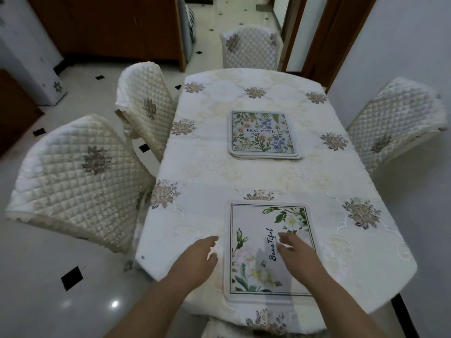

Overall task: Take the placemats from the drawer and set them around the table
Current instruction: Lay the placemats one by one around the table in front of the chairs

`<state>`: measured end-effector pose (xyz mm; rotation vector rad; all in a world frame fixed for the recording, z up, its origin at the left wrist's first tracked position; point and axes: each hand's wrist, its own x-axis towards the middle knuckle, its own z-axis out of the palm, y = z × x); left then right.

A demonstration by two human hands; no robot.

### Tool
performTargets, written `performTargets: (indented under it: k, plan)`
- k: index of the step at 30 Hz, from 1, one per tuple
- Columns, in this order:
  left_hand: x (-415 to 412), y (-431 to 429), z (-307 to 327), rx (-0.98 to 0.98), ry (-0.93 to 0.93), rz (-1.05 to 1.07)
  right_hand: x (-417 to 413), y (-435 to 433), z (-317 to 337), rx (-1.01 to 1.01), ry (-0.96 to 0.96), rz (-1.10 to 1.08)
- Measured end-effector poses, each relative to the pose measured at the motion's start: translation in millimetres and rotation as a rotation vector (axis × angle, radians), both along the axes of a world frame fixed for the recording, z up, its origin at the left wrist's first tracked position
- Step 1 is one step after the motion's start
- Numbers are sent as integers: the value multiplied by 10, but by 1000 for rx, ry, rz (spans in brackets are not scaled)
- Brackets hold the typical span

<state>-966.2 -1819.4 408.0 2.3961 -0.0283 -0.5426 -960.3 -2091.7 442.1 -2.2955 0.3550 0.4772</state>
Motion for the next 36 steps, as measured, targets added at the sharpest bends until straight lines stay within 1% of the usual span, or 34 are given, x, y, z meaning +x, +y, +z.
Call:
performTargets:
  k: [3,10,14,17,20,24,27,32,36]
  plan:
    - [37,413,143,11,-59,-29,-78,405,230,-21,-27,-14]
    - [285,1864,428,191,-99,-291,-351,1664,493,-108,-40,-112]
    - [577,2578,680,215,-107,-298,-363,2304,593,-151,-44,-159]
    - [856,2840,839,208,-135,-307,-326,2549,682,-152,-56,-189]
    - [1151,2867,926,195,-162,-312,-207,2592,784,-163,-87,-238]
    - [1521,2629,1020,168,-219,-377,40,2512,911,-147,-125,-297]
    - [1774,2324,1085,137,-242,-423,266,2396,938,-139,-138,-319]
    - [2227,1727,1058,169,-245,-493,761,2054,852,-107,-147,-338]
    - [2635,1213,924,189,-246,-481,1293,1705,683,-63,-152,-312]
